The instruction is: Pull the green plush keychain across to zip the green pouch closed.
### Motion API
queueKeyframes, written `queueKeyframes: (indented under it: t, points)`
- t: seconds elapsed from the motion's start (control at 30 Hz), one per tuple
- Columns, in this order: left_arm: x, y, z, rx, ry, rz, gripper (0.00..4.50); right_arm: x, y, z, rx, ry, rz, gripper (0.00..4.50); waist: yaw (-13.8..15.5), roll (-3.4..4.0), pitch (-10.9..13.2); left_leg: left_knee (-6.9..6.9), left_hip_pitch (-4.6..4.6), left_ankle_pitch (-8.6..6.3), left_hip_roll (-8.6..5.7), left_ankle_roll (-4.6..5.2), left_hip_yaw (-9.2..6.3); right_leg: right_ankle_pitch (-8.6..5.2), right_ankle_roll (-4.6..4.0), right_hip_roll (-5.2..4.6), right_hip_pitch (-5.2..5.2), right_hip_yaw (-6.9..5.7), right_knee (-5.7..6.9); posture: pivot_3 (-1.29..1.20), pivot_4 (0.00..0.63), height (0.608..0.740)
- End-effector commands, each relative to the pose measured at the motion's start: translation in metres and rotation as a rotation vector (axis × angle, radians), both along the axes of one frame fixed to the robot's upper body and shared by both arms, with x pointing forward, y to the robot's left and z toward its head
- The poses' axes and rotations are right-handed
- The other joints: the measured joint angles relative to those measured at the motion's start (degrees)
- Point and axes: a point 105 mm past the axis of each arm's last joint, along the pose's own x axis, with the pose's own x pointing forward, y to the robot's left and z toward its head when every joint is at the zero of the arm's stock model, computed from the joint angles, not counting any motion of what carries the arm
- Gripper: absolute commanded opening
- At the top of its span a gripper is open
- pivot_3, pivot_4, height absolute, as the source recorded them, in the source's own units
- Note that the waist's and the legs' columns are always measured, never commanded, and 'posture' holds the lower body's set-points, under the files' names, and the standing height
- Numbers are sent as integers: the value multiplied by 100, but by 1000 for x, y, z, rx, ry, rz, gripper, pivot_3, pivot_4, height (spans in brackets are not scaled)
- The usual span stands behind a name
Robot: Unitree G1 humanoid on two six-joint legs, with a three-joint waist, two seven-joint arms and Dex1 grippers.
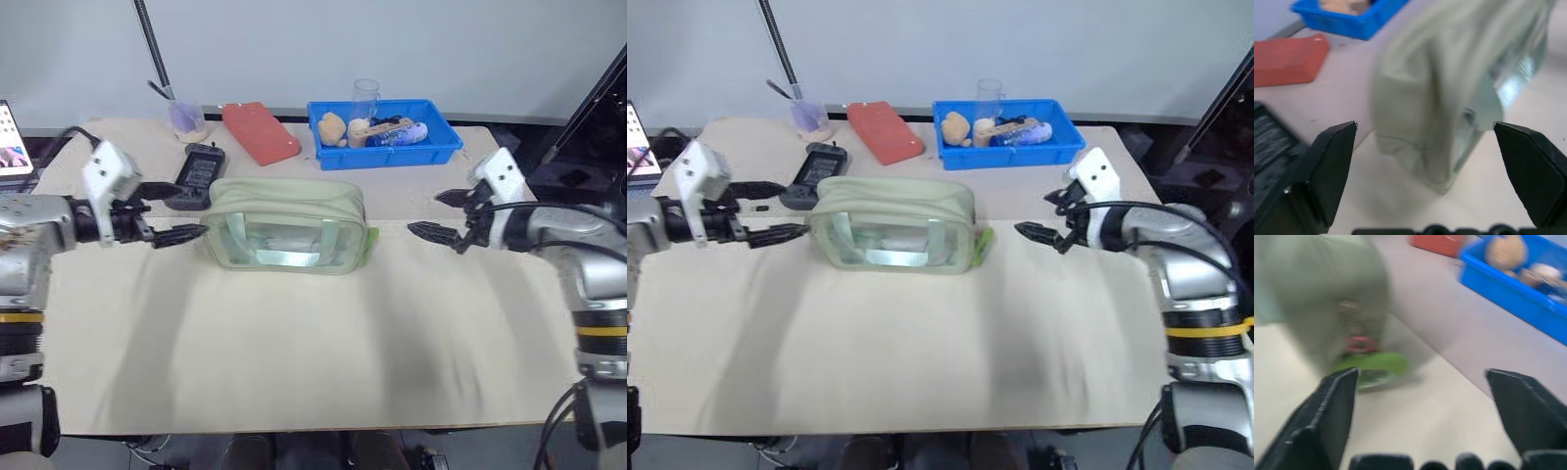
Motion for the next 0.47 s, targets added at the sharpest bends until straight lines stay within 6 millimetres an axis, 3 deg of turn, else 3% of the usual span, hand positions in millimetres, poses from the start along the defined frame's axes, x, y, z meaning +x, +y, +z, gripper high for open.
queueKeyframes:
  t: [0.03,0.2,0.47]
  points:
    - [-10,20,21,-6,-38,79,4500,-38,18,43,84,-30,192,4475,-9,1,0,-4,2,0,1,0,0,0,0,0,-1,0,0,0,150,740]
    - [-16,26,29,-33,-54,122,4500,-51,35,56,130,-85,207,4475,20,-3,2,-6,14,-1,2,-3,2,-18,-29,-3,6,-2,1,0,150,740]
    - [-15,24,33,-47,-100,109,4500,-36,29,57,116,-125,109,4475,132,-3,2,1,9,-7,-3,-17,11,-13,-33,-14,4,-2,-4,0,150,740]
